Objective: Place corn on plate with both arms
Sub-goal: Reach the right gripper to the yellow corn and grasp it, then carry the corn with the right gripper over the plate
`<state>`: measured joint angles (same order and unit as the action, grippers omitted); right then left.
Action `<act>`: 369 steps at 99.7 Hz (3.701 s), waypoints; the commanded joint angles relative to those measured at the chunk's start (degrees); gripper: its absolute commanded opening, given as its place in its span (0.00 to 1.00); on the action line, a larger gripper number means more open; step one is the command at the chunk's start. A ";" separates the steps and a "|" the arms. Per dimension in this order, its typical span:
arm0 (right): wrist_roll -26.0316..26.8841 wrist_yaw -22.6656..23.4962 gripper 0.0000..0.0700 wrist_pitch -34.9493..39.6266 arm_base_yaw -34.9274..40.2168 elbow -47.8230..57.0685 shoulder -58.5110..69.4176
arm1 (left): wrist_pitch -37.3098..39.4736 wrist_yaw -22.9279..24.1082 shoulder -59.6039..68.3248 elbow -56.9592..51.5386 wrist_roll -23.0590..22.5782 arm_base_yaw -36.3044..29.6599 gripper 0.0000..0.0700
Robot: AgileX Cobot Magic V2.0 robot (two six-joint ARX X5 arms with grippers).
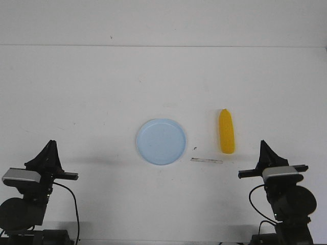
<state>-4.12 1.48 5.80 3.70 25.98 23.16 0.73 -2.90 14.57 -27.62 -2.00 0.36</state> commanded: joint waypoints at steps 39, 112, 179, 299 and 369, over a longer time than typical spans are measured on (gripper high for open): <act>12.55 0.70 0.00 14.78 0.09 16.68 26.47 | 0.61 0.13 -0.04 -0.39 0.09 0.11 0.00; 20.55 2.56 0.05 43.28 3.85 54.80 68.72 | 0.63 0.15 -0.04 -0.39 0.09 0.11 0.00; 19.56 -0.46 0.72 47.54 6.25 58.77 81.94 | 0.63 0.15 -0.04 -0.39 0.09 0.11 0.00; 17.22 8.63 0.46 49.37 21.20 69.96 84.08 | 0.63 0.15 -0.04 -0.39 0.09 0.11 0.00; 16.48 8.94 0.48 43.80 33.48 69.88 92.21 | 0.63 0.15 -0.04 -0.39 0.09 0.11 0.00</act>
<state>12.36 10.50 49.58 36.64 94.80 112.66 0.71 -2.90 14.57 -27.62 -2.00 0.36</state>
